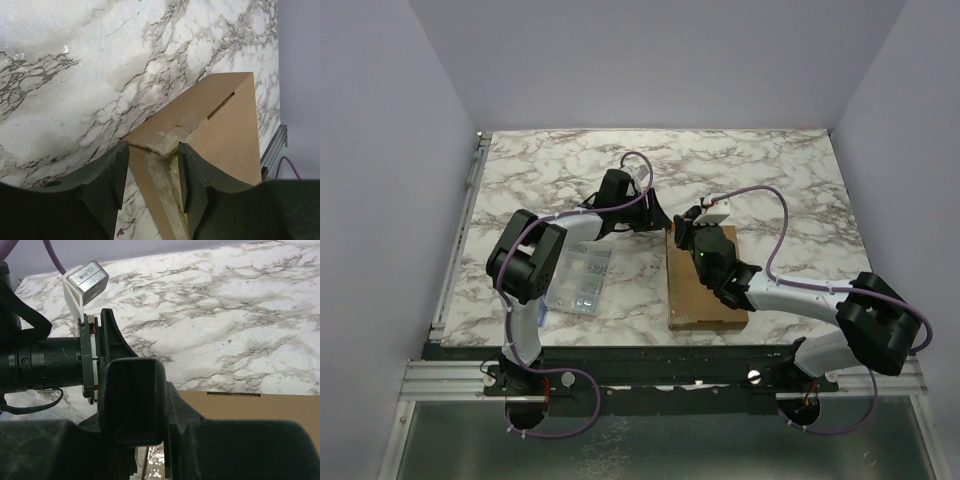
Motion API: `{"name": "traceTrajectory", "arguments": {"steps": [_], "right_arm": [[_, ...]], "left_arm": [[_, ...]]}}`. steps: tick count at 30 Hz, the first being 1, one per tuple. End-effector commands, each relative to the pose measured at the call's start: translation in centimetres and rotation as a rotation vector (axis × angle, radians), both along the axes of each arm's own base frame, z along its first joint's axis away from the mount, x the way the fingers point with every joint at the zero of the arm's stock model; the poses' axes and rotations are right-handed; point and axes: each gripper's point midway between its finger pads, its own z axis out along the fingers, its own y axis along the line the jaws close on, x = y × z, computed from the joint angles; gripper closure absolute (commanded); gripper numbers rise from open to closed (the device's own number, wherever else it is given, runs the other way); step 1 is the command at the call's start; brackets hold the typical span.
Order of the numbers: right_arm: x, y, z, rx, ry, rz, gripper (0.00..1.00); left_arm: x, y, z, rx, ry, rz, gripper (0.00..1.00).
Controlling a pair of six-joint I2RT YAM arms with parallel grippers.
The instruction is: Unpack the express box
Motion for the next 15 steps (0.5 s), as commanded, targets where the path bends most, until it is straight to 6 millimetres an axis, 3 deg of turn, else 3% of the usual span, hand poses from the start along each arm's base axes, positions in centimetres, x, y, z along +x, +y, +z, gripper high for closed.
{"name": "traceTrajectory", "arguments": {"steps": [1,15], "right_arm": [[0.13,-0.02,0.19,0.022,-0.015,-0.029,0.99],[0.02,0.33,-0.45,0.026,0.013,-0.037,0.99]], "left_arm": [[0.26,-0.12,-0.59,-0.006,0.008,-0.001,0.52],[0.33,0.09,-0.92,0.0,0.019,0.015,0.53]]}}
